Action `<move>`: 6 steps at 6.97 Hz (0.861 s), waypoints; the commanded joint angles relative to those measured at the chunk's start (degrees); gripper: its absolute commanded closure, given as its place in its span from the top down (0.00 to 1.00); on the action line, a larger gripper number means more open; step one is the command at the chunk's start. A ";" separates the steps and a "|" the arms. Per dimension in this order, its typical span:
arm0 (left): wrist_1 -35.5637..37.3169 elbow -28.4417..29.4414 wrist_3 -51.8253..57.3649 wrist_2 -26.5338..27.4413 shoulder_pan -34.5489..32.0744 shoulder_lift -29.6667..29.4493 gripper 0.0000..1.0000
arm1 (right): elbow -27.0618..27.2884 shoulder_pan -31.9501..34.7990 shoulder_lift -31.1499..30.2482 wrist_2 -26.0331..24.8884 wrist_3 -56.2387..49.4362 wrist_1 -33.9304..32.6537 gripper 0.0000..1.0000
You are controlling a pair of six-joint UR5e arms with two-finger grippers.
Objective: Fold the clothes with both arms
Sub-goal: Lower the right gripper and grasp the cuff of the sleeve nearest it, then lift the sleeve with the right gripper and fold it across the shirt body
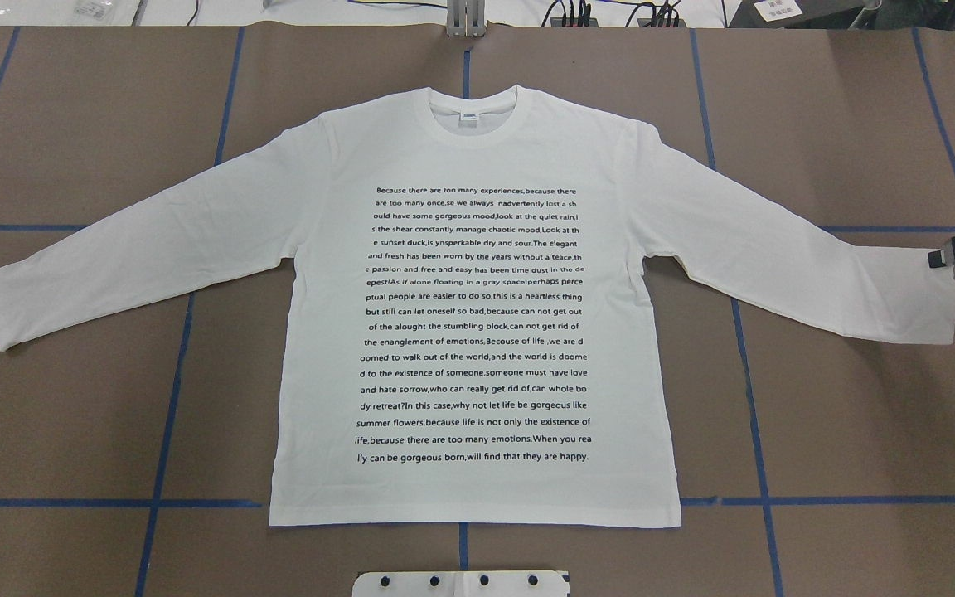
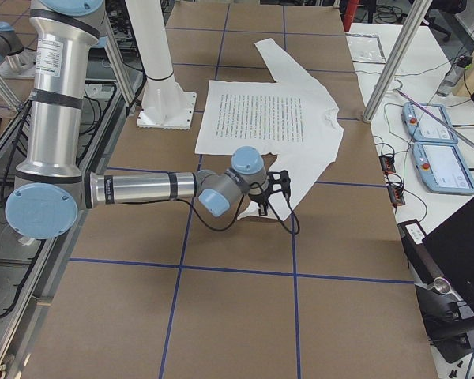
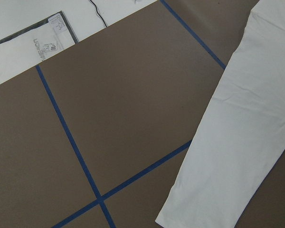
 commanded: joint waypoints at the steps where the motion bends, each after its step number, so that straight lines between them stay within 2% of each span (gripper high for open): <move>1: 0.00 0.28 0.00 0.09 0.00 0.00 1.00 | 12.46 1.16 13.78 -0.54 -0.01 -32.41 0.00; 3: 0.09 0.54 0.00 0.00 -0.09 0.00 1.00 | 10.14 -1.90 35.13 -3.60 0.52 -53.39 0.00; 5: 0.09 1.07 0.00 0.00 -0.09 0.00 1.00 | 4.88 -4.02 45.81 -4.24 2.09 -55.33 0.00; 6: 0.00 1.33 0.00 0.00 -0.09 0.00 1.00 | -0.63 -6.03 52.47 -4.50 5.32 -55.15 0.00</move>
